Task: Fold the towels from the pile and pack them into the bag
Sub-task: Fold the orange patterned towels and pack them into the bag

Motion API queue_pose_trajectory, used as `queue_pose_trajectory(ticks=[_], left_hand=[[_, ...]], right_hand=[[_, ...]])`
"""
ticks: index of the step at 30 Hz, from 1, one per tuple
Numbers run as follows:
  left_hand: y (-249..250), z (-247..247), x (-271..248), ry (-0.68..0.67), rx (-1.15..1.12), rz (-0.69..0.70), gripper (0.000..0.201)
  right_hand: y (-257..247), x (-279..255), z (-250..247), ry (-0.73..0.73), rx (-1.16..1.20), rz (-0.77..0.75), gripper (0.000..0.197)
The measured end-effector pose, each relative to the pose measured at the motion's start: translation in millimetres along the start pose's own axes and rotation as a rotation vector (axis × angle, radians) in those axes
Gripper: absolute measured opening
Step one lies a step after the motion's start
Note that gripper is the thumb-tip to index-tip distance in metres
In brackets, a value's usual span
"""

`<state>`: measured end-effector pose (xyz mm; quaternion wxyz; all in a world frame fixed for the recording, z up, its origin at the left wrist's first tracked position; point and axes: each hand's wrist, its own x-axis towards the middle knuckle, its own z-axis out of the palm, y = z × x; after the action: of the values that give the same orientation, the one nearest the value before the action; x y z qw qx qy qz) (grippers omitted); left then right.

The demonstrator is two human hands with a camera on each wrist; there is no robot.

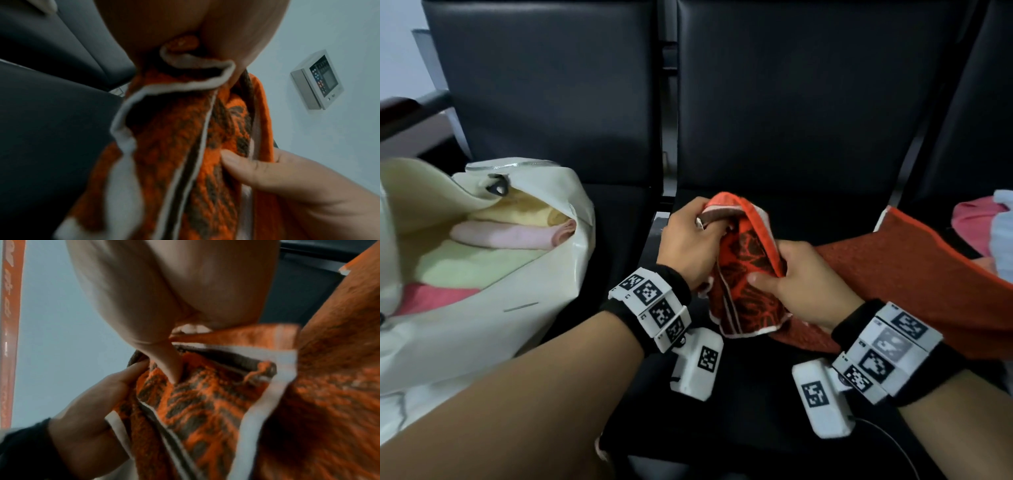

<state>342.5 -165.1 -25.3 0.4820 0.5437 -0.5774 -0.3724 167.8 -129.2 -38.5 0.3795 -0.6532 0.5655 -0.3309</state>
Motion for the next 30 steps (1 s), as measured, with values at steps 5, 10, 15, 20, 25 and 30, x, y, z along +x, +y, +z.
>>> queue_pose_trajectory(ticks=[5, 10, 15, 20, 25, 30], left_hand=[[-4, 3, -1, -0.108, -0.051, -0.022, 0.015], [-9, 7, 1, -0.091, -0.066, -0.071, 0.004], [-13, 9, 1, -0.075, 0.003, -0.017, 0.008], [-3, 10, -6, -0.133, -0.031, 0.009, 0.016], [1, 14, -14, -0.226, -0.111, 0.024, 0.031], [2, 20, -16, -0.27, -0.226, 0.01, 0.024]], right_hand=[[8, 9, -11, 0.171, 0.13, 0.044, 0.012], [17, 18, -32, 0.402, 0.181, 0.107, 0.003], [20, 20, -50, 0.555, 0.276, 0.174, 0.014], [10, 12, -45, 0.446, 0.308, 0.164, 0.011], [-11, -1, -30, 0.243, 0.345, 0.078, 0.012], [-12, -3, -30, 0.221, 0.267, 0.038, 0.009]])
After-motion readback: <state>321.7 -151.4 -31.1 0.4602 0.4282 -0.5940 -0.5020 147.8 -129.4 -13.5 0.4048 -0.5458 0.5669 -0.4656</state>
